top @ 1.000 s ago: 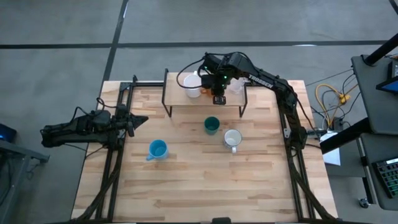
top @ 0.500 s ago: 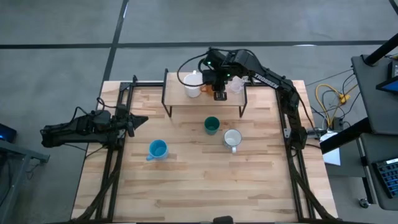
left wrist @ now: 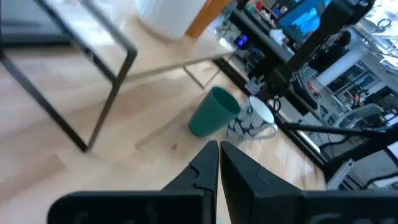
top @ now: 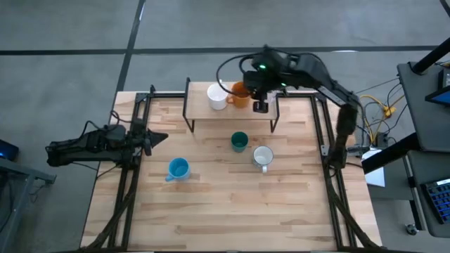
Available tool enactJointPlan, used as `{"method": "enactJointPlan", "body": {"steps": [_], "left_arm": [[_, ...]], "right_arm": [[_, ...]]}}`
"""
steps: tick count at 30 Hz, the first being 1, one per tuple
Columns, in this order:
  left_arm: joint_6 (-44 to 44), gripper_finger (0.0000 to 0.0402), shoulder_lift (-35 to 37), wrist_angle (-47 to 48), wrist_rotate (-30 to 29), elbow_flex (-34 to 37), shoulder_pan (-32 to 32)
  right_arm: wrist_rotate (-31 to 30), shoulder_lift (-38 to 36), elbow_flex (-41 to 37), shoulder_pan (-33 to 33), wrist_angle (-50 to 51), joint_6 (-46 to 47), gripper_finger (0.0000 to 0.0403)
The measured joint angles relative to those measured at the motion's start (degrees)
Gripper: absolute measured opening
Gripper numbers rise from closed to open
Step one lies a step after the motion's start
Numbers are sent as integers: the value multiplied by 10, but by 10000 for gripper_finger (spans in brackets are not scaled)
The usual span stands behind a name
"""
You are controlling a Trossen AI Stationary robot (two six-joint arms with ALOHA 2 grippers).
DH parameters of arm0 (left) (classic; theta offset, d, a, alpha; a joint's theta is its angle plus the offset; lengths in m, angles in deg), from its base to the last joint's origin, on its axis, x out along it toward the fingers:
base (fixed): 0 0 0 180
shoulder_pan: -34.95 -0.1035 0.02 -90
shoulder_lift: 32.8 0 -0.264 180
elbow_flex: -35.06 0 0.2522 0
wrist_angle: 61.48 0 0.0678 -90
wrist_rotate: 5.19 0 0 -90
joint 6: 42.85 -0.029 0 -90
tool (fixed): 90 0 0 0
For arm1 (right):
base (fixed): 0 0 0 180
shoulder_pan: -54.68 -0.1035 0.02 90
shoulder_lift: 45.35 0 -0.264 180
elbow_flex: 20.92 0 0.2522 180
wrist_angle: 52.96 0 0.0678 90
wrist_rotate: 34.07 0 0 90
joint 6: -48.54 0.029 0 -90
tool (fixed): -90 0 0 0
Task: Stack small to large cups/mugs on shelf
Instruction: Put the blue mug on the shelf
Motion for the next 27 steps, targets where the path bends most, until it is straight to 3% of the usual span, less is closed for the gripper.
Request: {"method": "enactJointPlan", "body": {"steps": [8, 14, 19, 27], "left_arm": [[91, 2, -14, 94, 114, 0, 0], [136, 2, -46, 141, 256, -8, 0], [139, 2, -99, 151, 337, -47, 0], [45, 2, -219, 258, 318, -159, 0]], "right_arm": [[-5, -106, 0, -142, -85, 48, 118], [-110, -151, 0, -244, -112, 56, 121], [-179, -172, 0, -276, -87, 102, 121], [-197, -174, -1, -277, -16, 134, 121]]}}
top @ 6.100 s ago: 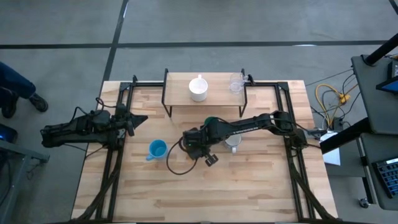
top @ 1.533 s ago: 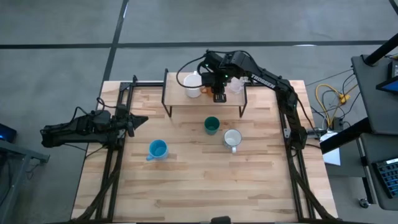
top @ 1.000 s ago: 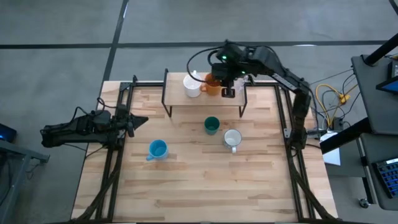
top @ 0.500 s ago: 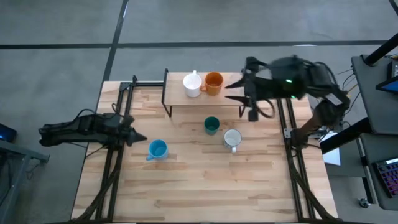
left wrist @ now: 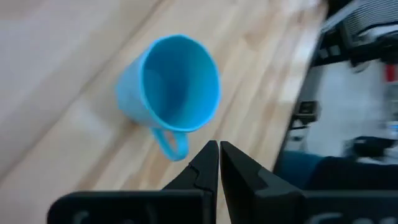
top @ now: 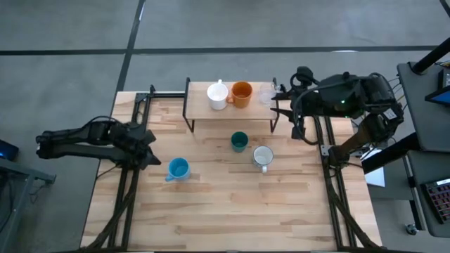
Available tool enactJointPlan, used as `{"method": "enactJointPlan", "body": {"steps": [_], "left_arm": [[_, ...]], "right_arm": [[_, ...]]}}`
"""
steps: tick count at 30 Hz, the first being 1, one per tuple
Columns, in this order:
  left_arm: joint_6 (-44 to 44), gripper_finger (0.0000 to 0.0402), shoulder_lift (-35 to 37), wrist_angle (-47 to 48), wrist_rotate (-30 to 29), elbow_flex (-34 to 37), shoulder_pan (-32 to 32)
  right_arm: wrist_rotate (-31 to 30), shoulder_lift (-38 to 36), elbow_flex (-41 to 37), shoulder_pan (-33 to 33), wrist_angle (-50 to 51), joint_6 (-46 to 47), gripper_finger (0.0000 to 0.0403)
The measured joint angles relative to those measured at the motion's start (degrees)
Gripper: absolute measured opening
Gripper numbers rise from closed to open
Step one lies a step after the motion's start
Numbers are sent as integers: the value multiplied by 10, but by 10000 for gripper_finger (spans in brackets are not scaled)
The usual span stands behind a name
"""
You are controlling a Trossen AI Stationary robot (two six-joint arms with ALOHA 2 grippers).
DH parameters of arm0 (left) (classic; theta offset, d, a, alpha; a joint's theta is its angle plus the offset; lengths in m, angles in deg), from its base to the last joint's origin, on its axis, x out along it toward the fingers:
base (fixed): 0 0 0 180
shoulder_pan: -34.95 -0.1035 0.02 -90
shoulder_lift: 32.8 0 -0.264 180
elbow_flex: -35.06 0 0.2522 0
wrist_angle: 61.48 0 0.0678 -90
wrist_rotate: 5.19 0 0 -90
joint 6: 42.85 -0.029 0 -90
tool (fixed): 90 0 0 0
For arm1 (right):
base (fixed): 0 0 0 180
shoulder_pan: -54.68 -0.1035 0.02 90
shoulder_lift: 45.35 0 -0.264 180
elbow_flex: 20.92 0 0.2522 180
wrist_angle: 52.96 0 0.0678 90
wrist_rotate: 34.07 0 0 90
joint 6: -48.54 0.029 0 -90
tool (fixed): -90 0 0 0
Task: Stack small to large cups/mugs on shelf
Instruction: Put the blue mug on the shelf
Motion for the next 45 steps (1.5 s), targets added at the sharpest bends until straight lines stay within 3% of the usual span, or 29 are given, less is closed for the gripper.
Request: {"method": "enactJointPlan", "body": {"steps": [5, 16, 24, 31, 45], "left_arm": [[-57, 2, -62, 32, -7, -45, 0], [-146, 12, -219, 34, 5, -44, 0], [-160, 66, -230, 50, 2, -100, 0], [-130, 107, -220, 46, -68, -112, -1], [-134, 112, -321, 14, -86, -110, -2]], "right_arm": [[-2, -1, -1, 0, 7, -14, 121], [-29, -32, -1, 0, 29, -34, 121], [-29, -47, -1, 0, 37, -36, 121], [-29, -49, -2, 0, 58, -36, 121], [-28, -49, -3, 0, 87, -32, 121]]}}
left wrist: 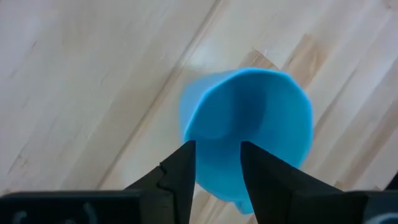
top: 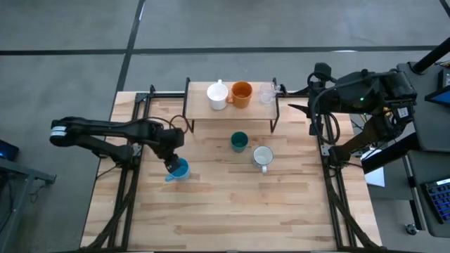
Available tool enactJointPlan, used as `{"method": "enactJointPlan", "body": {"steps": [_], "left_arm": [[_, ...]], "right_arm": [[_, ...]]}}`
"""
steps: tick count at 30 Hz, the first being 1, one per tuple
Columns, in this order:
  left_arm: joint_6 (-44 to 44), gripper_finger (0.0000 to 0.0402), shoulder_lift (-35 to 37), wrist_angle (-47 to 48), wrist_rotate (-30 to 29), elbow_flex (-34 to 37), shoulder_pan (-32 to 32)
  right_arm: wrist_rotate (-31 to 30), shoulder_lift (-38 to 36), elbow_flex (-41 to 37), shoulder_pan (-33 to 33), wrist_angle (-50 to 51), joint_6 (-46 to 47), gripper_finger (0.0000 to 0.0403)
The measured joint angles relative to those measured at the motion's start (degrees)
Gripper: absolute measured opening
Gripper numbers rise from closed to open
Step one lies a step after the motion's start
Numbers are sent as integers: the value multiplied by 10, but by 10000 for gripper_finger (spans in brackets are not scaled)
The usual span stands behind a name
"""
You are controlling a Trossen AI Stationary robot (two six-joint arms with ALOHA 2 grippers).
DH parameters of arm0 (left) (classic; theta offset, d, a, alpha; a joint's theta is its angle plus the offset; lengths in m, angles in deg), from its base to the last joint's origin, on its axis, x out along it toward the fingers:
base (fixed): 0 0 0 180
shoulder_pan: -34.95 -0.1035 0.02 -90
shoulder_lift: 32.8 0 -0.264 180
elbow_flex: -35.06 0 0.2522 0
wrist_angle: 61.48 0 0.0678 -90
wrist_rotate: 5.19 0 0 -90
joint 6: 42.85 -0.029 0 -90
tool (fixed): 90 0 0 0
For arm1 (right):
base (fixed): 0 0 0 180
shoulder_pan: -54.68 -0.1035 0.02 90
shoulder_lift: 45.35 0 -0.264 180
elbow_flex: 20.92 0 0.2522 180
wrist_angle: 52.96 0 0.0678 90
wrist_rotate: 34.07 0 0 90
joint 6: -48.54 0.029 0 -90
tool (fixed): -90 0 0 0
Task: Stack small to large cups/mugs on shelf
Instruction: Put the blue mug on the shelf
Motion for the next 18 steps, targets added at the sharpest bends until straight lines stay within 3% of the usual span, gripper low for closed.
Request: {"method": "enactJointPlan", "body": {"steps": [18], "left_arm": [[4, 112, -46, -3, -36, -1, 0]], "right_arm": [[5, 0, 0, 0, 9, 2, 121]]}}
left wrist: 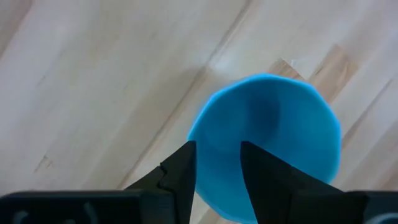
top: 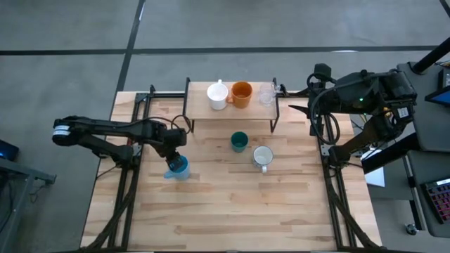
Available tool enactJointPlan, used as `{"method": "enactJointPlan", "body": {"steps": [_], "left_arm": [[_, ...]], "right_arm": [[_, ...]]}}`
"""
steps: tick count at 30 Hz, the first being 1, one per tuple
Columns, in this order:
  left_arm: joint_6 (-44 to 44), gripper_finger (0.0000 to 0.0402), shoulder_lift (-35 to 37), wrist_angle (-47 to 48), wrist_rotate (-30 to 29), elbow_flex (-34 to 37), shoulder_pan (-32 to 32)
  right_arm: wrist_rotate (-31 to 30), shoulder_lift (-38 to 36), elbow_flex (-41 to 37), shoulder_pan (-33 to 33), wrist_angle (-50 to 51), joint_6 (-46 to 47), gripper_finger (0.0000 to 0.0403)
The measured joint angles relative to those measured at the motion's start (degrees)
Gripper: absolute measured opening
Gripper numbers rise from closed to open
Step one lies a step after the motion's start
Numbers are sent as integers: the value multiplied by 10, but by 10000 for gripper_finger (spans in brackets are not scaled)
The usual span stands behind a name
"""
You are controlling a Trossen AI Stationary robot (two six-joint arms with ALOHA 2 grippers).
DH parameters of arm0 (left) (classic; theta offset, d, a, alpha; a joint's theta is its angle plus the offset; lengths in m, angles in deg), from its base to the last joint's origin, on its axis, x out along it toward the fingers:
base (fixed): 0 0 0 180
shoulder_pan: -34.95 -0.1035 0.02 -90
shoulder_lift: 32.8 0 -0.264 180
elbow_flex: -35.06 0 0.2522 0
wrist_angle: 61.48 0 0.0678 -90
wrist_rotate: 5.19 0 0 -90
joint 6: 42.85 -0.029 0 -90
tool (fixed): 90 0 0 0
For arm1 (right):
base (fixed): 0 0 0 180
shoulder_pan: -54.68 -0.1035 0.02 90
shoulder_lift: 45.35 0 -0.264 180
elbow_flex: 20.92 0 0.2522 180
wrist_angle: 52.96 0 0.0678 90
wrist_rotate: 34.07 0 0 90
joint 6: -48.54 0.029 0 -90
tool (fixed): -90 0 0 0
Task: Stack small to large cups/mugs on shelf
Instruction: Put the blue mug on the shelf
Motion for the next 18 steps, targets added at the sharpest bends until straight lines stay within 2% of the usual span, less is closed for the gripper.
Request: {"method": "enactJointPlan", "body": {"steps": [18], "left_arm": [[-1, 112, 26, 10, -9, -2, 1]], "right_arm": [[1, 0, 0, 0, 0, 0, 121]]}}
